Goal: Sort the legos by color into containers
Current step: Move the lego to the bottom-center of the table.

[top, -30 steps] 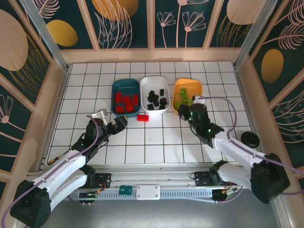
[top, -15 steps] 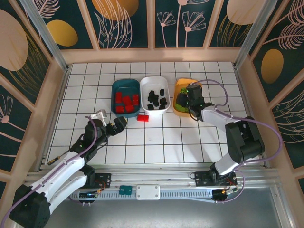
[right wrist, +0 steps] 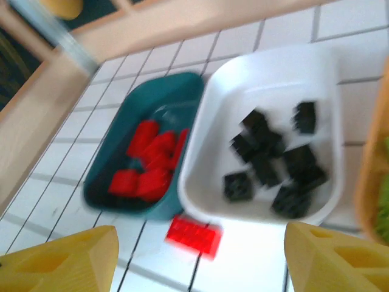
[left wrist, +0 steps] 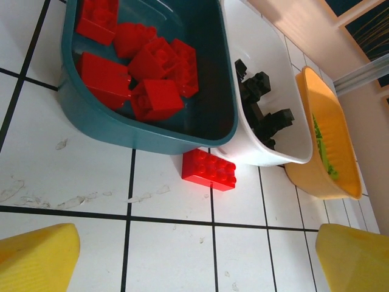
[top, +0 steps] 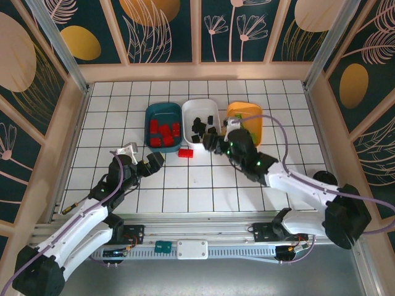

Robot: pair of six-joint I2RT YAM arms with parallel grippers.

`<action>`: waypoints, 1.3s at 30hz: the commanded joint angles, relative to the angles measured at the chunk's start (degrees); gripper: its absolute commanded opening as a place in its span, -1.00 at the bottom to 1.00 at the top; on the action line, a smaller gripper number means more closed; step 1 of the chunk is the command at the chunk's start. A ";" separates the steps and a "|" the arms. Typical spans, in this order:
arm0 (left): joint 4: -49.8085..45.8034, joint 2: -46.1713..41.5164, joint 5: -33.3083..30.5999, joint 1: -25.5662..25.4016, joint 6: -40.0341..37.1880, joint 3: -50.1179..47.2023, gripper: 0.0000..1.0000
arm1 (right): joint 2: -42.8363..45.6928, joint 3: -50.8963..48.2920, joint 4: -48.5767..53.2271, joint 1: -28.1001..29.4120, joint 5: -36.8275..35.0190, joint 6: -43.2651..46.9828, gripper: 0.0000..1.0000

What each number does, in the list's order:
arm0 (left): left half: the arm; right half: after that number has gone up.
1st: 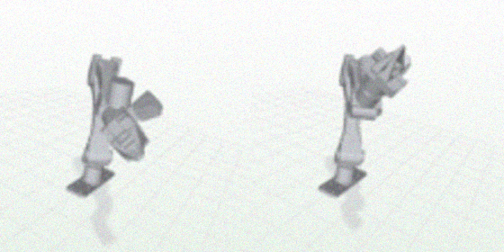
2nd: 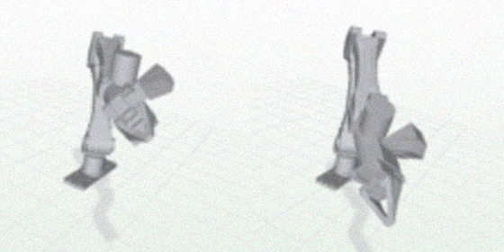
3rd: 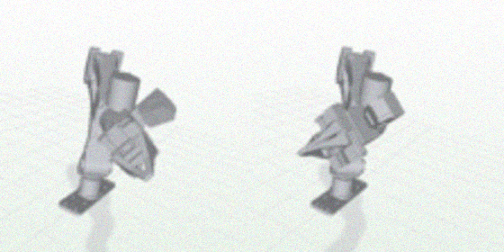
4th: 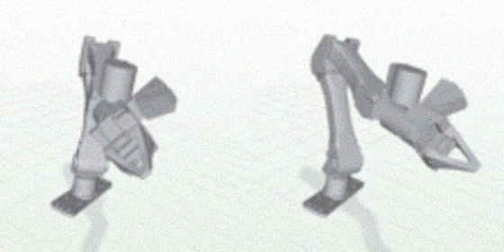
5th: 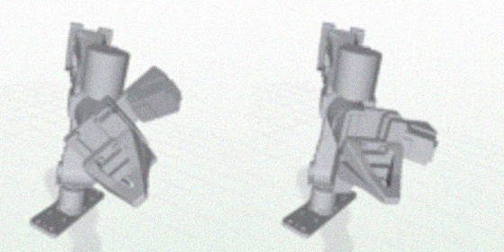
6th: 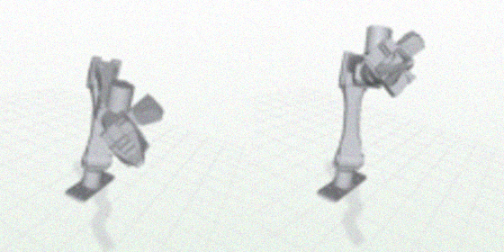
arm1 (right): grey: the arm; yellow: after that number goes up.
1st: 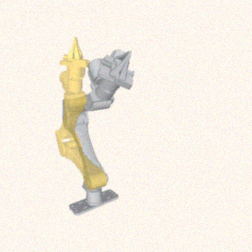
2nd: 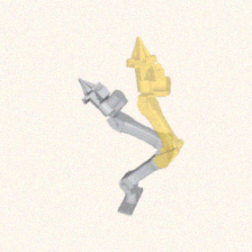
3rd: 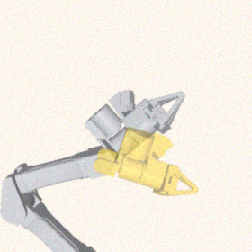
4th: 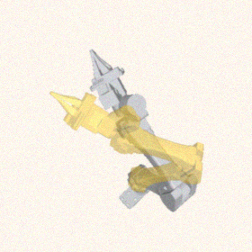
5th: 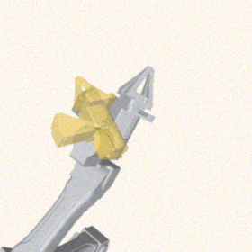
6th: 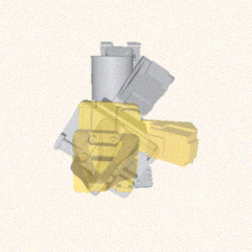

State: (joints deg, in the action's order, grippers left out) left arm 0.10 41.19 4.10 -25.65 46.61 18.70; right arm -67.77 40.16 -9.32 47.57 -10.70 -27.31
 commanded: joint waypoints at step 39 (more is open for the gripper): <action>-4.23 -3.72 0.23 -0.37 -1.86 0.77 0.97 | -38.99 6.50 -14.40 15.59 5.06 1.94 0.29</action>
State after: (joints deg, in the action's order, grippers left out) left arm -3.20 38.28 4.05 -25.65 45.69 18.87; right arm -108.42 50.33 -29.67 58.85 -8.45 -21.45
